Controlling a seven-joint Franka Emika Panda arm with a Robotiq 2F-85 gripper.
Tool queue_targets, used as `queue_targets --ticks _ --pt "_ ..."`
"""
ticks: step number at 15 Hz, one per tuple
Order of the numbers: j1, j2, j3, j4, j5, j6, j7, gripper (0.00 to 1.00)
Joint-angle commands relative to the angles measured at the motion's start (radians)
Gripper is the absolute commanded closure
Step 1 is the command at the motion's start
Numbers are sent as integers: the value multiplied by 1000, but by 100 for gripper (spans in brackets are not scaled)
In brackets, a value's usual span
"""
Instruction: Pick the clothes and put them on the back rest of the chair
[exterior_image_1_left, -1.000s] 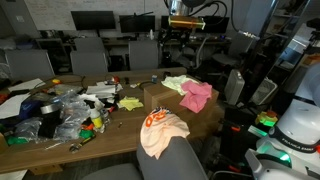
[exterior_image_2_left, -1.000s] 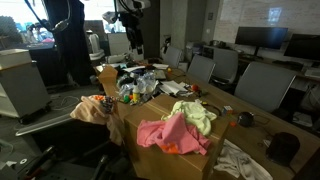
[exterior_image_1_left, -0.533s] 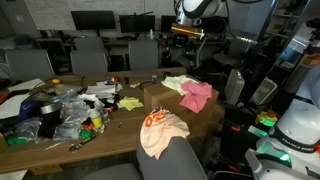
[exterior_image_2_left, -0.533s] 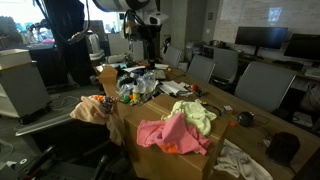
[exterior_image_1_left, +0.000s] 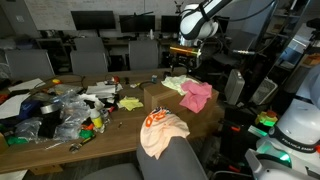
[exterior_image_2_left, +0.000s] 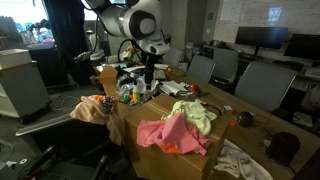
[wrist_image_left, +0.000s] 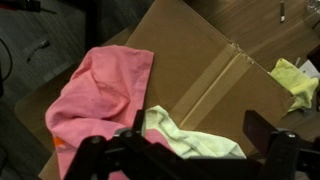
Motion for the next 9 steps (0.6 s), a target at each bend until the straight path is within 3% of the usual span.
queue_targets --ticks 1,9 --pt "-1 35 -30 -30 39 34 49 0" --pt "15 130 -147 -29 -121 48 317 0"
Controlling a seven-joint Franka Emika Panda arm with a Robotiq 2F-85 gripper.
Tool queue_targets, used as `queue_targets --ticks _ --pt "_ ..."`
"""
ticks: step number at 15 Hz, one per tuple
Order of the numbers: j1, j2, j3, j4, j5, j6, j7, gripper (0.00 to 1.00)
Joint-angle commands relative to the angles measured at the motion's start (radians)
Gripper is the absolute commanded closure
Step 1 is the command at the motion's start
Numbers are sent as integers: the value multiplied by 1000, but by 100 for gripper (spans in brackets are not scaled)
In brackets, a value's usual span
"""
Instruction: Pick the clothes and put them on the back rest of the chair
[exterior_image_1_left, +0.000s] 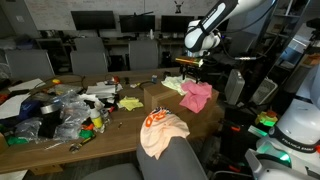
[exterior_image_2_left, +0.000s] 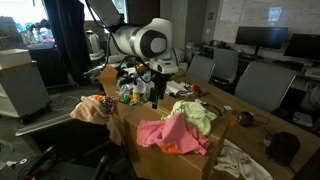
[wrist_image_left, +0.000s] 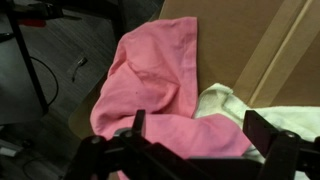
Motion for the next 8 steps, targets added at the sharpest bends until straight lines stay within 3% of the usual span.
queue_targets --ticks 1,8 --pt "23 36 -49 6 -102 28 153 0" --pt "36 75 -40 32 -116 109 249 0"
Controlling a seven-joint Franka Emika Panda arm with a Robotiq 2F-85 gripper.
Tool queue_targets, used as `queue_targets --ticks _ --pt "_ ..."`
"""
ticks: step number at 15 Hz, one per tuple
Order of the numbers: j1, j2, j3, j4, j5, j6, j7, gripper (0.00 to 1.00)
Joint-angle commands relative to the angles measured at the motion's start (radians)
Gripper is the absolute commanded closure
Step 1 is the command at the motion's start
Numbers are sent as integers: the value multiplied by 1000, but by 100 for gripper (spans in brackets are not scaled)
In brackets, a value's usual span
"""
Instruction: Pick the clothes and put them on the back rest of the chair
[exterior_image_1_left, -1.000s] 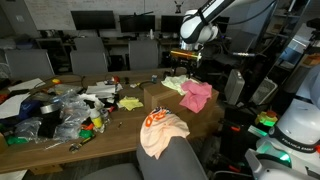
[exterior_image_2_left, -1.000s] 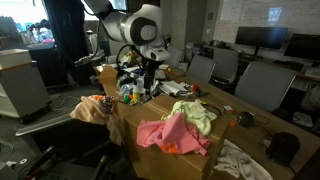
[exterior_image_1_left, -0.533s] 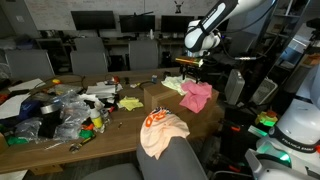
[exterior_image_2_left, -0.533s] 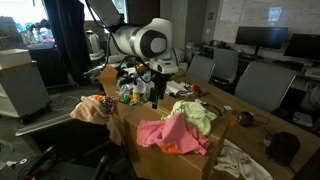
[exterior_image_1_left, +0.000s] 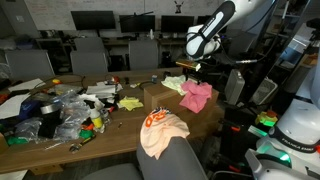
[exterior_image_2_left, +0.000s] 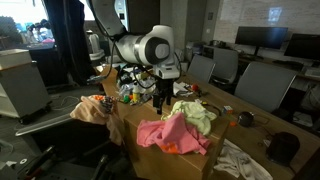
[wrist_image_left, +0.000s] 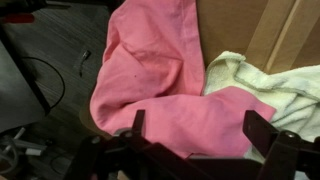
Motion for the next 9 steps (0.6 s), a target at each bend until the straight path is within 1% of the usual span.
queue_targets --ticks 1,5,9 --pt "29 33 -1 40 -18 59 39 0" --pt "28 108 0 93 0 76 7 0" --pt "18 207 -7 146 11 56 -6 0"
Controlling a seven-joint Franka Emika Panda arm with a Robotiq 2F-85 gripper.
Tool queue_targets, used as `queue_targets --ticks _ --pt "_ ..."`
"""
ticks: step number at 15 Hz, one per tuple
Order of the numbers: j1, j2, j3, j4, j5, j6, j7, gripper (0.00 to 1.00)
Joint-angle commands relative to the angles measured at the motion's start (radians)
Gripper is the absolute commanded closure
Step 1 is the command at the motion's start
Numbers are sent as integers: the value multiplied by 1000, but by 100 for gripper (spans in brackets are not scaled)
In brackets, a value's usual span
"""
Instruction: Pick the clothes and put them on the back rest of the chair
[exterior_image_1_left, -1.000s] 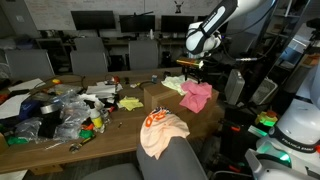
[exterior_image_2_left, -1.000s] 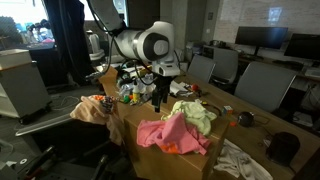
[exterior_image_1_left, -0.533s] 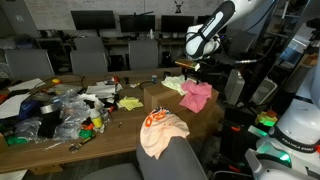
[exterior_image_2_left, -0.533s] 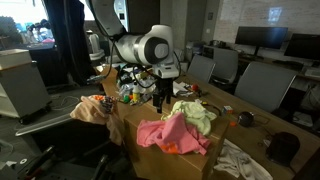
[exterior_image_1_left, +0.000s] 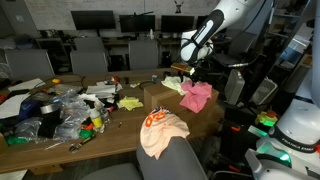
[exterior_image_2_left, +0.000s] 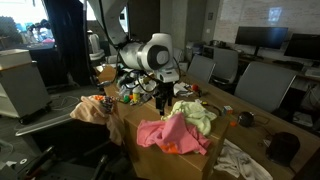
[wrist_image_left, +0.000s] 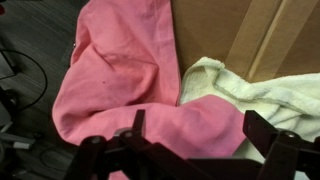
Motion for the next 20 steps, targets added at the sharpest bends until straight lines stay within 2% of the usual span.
queue_targets --ticks 1,8,13,15,20 --pt "-10 110 -7 75 16 -2 -17 0" --pt "-9 231 -31 139 13 -39 -13 0" --pt "-6 262 -33 165 16 -66 -13 0" --pt "-6 260 -32 167 16 -74 -12 26" --pt "3 231 -32 146 13 -80 -10 65"
